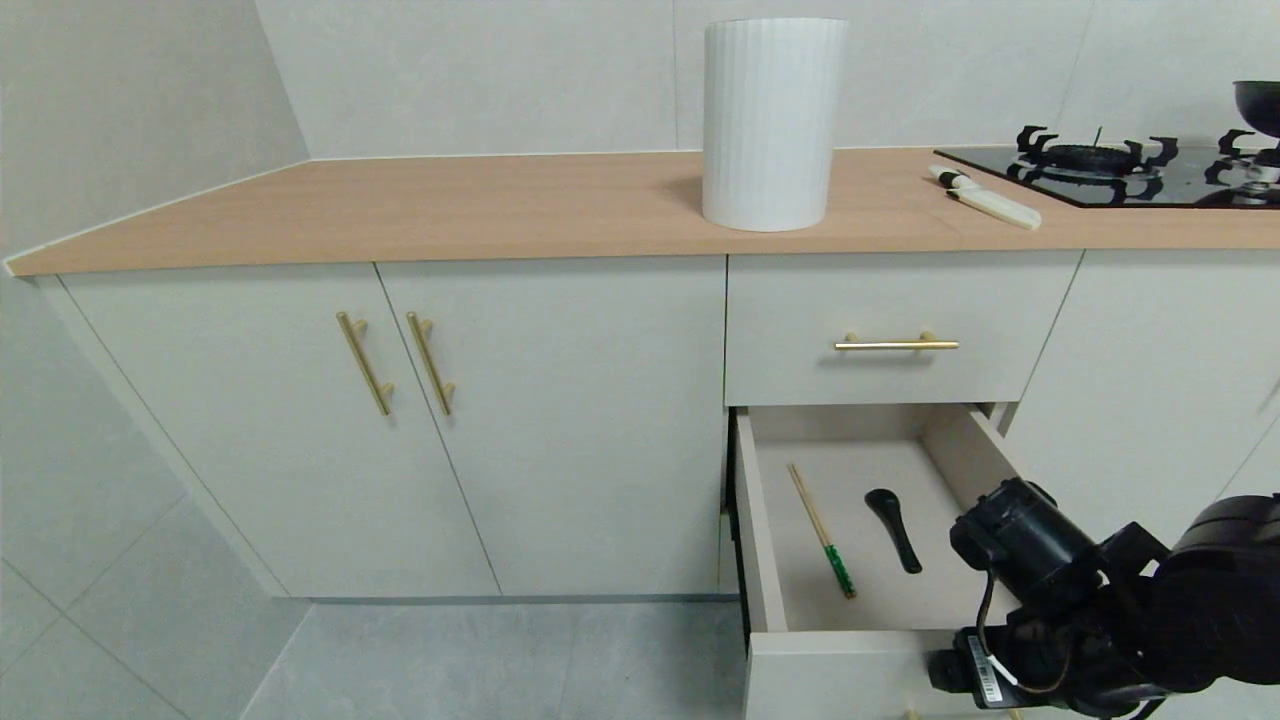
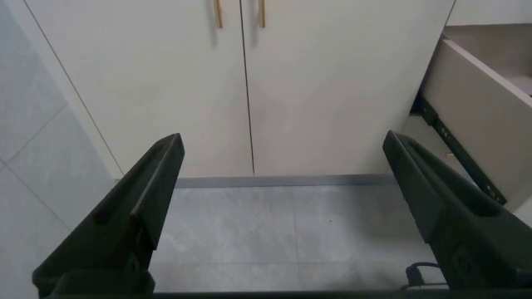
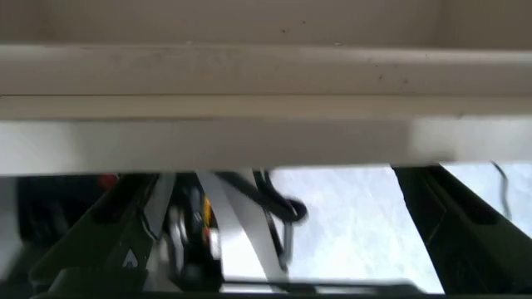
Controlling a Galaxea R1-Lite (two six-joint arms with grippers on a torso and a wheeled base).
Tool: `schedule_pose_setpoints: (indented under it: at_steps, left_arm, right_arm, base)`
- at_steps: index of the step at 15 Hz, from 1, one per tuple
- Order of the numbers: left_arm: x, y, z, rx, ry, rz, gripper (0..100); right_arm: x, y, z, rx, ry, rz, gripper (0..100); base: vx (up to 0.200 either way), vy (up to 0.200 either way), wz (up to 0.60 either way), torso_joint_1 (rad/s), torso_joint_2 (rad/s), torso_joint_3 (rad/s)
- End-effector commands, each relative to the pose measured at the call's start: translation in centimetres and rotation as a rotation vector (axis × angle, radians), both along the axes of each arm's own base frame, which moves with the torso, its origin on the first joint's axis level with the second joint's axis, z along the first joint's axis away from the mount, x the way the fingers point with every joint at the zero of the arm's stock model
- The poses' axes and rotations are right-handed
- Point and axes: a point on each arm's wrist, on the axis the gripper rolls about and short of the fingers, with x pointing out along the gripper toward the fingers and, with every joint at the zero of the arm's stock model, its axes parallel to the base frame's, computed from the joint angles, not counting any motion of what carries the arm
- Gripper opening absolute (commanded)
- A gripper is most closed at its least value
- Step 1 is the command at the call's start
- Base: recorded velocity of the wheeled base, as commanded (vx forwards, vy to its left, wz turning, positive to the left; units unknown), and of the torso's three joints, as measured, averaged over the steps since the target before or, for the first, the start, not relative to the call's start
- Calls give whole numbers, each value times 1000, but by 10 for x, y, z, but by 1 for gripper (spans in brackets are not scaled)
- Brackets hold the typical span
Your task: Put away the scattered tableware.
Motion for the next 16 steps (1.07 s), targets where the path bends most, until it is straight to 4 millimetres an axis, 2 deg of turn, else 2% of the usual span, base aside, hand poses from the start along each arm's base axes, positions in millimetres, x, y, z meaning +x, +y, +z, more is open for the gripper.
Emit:
schedule_pose_setpoints:
  at_steps: [1,5,9,12,16]
  left_arm:
    - [0,0,0,0,0,0,100]
    - [0,0,0,0,0,0,100]
    - [0,0,0,0,0,0,100]
    - [0,0,0,0,0,0,100]
    - [0,0,0,0,0,0,100]
  right_arm:
    - [3,0,3,19,-30,-6,100]
    - [17,-1,5,64,-116,-24,100]
    - [31,-2,5,52,-189,46,100]
    - [52,-1,1,49,-218,40,100]
    - [71,3,0,43,-238,47,100]
  base:
    - [0,0,0,0,0,0]
    - [0,0,0,0,0,0]
    - [0,0,0,0,0,0]
    - [0,0,0,0,0,0]
    - [0,0,0,0,0,0]
